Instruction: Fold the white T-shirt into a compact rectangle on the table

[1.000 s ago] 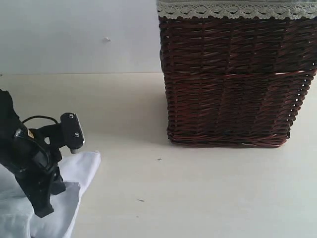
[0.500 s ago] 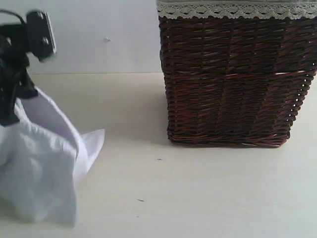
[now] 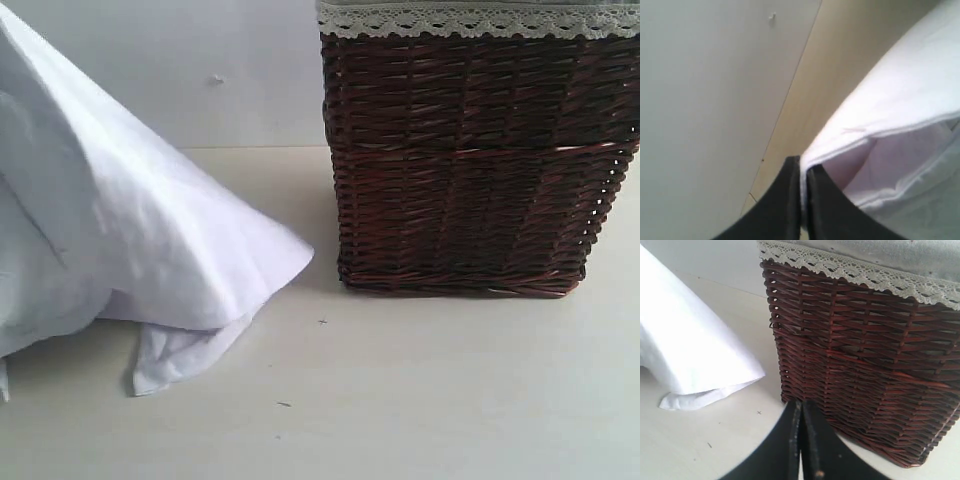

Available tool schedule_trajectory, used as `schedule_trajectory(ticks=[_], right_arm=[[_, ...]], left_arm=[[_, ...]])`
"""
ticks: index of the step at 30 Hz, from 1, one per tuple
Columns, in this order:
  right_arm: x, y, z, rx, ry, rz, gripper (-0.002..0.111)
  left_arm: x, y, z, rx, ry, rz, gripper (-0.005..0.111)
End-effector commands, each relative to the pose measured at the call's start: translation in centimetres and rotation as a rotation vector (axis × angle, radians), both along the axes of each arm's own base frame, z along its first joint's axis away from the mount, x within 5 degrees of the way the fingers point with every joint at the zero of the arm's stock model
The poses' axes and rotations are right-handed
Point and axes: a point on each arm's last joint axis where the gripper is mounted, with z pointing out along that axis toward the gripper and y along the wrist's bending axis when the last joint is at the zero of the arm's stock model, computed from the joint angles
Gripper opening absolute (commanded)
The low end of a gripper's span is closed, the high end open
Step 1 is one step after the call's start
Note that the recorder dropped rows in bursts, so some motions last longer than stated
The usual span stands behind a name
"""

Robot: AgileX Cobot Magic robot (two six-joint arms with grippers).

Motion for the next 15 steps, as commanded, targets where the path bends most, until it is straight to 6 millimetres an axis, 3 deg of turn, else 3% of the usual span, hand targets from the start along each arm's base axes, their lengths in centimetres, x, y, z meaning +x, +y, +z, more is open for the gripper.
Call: schedule_trajectory(ticks=[1,5,9,12,15], right_arm=[[-0.2,0.1,0.2,-0.011,-0.019,0.019,0.000],[-1.2,1.9,0.3,-0.049,-0.047,0.286,0.005],[-2.5,3.9,0.1,-0.081,-0.086,0.629,0.029],[-2.2,4.9,-1.3,-0.083,-0.053,0.749,0.046],[-0.7,5.8,-3.5,-0.098,-0.008,0.756,0.049]], left_arm=[[-2.7,1.4,1.5,0.009,0.061,0.043,0.000],[-3.6,1.7,2.0,-0.003,0.056,0.044,0.000],[-3.7,1.7,2.0,-0.019,0.058,0.048,0.000],[-3.0,1.3,1.8,-0.036,0.054,0.042,0.000],[-2.2,0.6,1.6,-0.069,0.044,0.025,0.000]])
